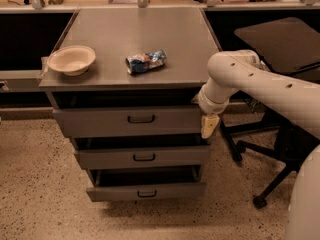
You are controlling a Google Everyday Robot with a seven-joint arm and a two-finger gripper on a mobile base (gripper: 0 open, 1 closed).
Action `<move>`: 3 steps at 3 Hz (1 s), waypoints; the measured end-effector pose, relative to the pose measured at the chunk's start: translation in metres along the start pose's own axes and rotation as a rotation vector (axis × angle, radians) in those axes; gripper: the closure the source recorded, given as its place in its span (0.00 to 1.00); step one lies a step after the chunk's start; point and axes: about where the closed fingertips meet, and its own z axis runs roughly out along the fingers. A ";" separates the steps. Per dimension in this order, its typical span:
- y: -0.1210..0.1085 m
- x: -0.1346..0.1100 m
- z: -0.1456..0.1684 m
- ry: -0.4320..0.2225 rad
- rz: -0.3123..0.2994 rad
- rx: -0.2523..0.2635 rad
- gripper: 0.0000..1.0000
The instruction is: Open top drawer
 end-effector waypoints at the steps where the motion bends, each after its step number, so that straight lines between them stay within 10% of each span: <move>1: 0.012 -0.004 0.002 -0.042 0.017 -0.056 0.24; 3: 0.083 -0.041 -0.020 -0.144 -0.010 -0.191 0.27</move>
Offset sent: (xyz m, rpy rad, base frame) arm -0.0902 0.0215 0.0176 0.0644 0.1689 0.0855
